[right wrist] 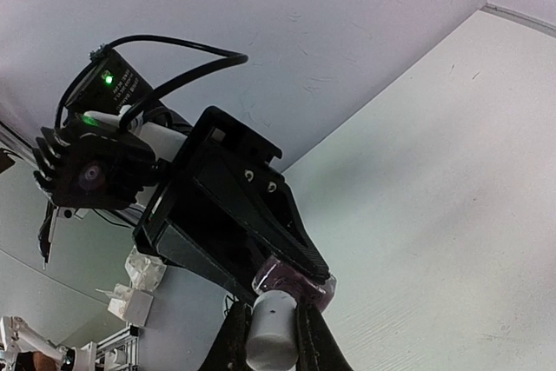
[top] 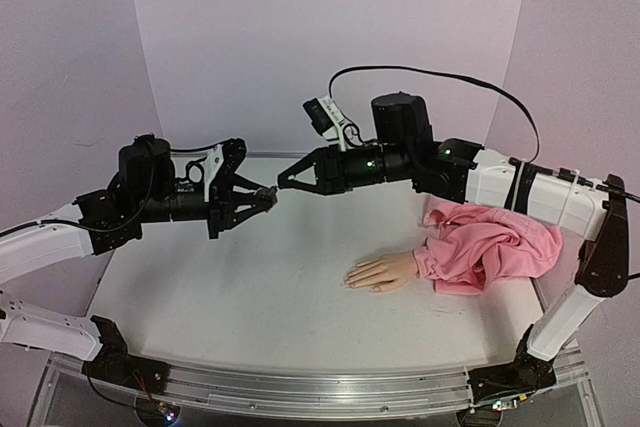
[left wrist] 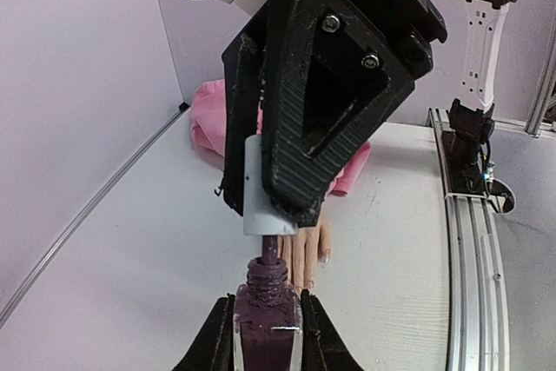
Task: Paint the nails
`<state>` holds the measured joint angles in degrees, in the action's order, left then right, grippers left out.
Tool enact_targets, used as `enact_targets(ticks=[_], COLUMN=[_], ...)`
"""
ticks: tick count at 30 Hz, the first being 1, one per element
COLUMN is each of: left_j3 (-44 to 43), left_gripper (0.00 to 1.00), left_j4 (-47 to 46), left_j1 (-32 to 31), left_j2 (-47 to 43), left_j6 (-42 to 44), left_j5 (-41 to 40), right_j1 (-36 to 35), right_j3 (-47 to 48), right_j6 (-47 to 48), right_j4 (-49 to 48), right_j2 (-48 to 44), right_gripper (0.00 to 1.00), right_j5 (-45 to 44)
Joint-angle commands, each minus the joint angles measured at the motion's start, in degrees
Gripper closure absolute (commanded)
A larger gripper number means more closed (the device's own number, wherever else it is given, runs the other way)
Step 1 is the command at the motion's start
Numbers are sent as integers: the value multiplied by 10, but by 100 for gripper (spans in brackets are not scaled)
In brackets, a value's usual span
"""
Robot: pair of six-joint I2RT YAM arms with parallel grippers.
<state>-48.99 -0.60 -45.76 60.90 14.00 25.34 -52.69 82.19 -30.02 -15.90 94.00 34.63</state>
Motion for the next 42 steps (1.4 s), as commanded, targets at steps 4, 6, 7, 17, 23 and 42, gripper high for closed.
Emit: enact_targets(ticks=[4,6,7,17,23,42], left_j3=[-4,-4,-4,-4,-4,0], left_gripper=[100,100,100,100,100,100], left_j4=[-29,-29,-29,-29,-29,-29], left_j1=[-2,-1,-2,-1,-1,-1], left_j2=[4,4,4,7,8,-18], left_j6=[11,10,11,12,11,20], left_j5=[1,1,1,4,5,-71], right_j1=[-1,-1,-1,-1,-1,4], right_j3=[3,3,3,1,-3,-96], right_j6=[2,1,1,-4,-5,67], right_j4=[-45,-45,-45,-52,-54,10], right_j2=[-38,-39,-39,-48,-53,-175], right_gripper=[100,100,100,100,100,100], right_j5=[10,10,11,9,5,-139])
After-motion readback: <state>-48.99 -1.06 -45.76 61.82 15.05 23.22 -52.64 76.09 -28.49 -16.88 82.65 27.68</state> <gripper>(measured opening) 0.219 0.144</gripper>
